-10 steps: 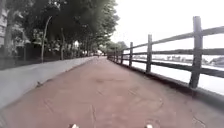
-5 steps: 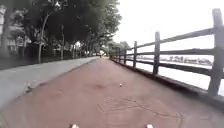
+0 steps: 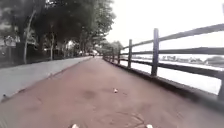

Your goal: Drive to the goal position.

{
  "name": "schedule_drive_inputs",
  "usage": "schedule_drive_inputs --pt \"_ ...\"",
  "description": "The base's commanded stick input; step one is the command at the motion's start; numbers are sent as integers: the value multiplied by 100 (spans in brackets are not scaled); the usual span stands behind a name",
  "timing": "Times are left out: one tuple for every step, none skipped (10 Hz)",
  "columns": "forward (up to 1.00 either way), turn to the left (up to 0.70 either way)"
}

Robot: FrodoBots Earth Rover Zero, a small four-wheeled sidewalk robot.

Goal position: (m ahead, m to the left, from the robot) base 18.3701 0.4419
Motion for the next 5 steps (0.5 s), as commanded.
schedule_drive_inputs --pt "85 0" --pt "85 0" --pt "85 0" --pt "85 0" --pt "85 0"
